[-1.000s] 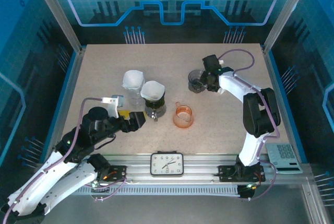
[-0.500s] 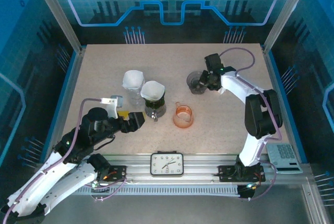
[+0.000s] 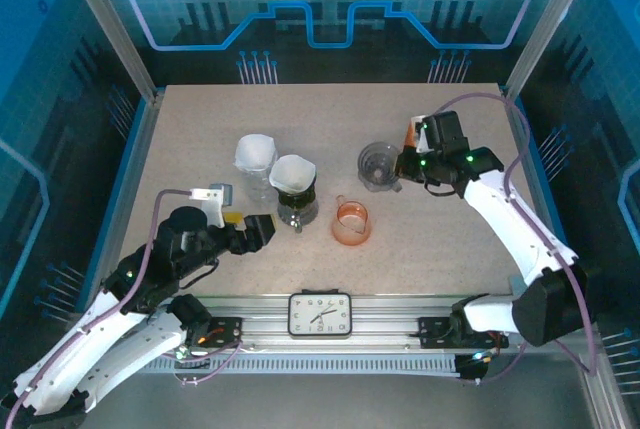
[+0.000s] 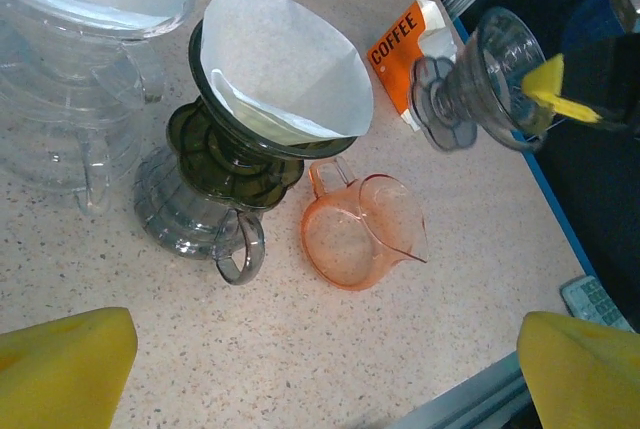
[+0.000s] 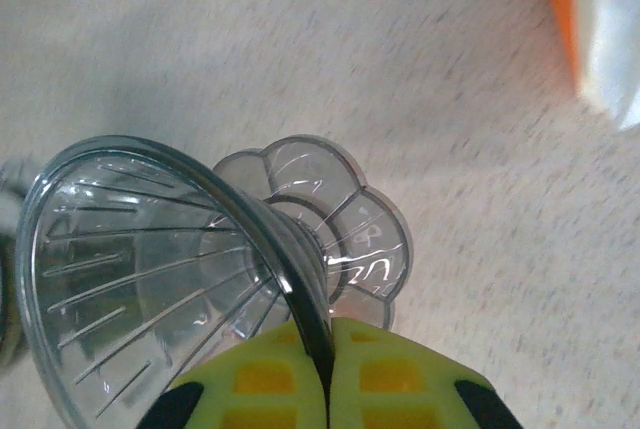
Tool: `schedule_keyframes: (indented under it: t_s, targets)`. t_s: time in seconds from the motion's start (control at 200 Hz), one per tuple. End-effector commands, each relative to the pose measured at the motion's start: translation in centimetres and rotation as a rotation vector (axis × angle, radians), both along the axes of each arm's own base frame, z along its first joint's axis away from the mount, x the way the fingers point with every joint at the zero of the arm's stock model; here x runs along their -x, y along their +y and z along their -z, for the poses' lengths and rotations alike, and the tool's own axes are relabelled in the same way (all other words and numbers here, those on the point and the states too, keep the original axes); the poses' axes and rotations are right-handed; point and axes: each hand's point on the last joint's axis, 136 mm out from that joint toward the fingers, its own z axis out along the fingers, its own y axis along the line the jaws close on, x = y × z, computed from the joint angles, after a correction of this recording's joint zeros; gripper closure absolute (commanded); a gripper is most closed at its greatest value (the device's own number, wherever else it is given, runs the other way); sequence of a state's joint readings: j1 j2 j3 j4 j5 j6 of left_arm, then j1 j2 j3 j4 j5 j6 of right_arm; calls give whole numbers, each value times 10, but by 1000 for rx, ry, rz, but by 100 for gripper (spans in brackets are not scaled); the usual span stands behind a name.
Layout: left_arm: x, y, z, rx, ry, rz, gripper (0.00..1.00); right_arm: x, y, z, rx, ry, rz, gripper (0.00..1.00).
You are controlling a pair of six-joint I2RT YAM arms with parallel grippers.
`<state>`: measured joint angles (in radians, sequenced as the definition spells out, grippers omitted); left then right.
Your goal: Place the coffee filter in the dripper
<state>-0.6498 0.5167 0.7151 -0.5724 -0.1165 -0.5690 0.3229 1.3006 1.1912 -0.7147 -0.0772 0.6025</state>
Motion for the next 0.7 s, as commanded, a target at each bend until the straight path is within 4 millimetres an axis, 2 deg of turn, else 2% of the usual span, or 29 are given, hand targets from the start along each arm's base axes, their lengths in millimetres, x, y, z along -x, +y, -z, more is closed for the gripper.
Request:
schedule_keyframes:
  t_s: [0.0,0.115,0.25,0.43,0.695]
  targets:
    - [-3,6,-7,-23,-37,-21,1,46,23,1,-40,113,-169,100]
    - [-5,5,-5,-20,-31,-24,1,65,44,2,-49,163,-254,100]
    - [-5,5,-1,-21,-17,-24,1,72,62,10,-46,197,-314,100]
    - [-3,5,1,-22,-9,-23,1,65,65,22,-23,203,-310,100]
    - [-4,5,1,-19,-15,-26,1,50,65,25,13,176,-291,100]
